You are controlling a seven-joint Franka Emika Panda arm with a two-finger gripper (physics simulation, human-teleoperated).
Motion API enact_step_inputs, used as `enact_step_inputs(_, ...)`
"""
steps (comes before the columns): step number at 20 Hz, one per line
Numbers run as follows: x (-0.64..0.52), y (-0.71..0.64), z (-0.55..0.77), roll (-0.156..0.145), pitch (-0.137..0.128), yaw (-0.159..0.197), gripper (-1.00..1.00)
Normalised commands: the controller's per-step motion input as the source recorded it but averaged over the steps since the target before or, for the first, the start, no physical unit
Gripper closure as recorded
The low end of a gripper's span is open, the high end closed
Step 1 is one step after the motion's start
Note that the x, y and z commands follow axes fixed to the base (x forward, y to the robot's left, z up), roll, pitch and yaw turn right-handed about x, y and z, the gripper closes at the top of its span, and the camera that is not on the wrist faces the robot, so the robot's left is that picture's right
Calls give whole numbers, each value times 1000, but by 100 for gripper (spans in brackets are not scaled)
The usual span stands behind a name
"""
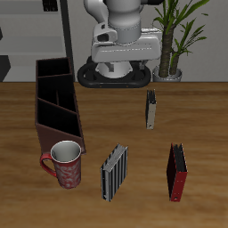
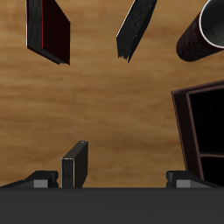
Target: Place the red book into the right desk caddy's right compartment
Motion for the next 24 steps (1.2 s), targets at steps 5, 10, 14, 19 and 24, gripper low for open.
enact_step_inputs(5, 351, 327, 291, -48, -35, -18, -100)
enact_step_inputs(10, 264, 333, 177, -20, -6, -28, -100)
enact_step_inputs(14, 215, 333, 143, -8, -26, 20, -100)
enact_step_inputs(19, 685, 692, 131, 0, 13, 4, -100)
enact_step_inputs(24, 594, 432, 53, -17, -24, 8, -100)
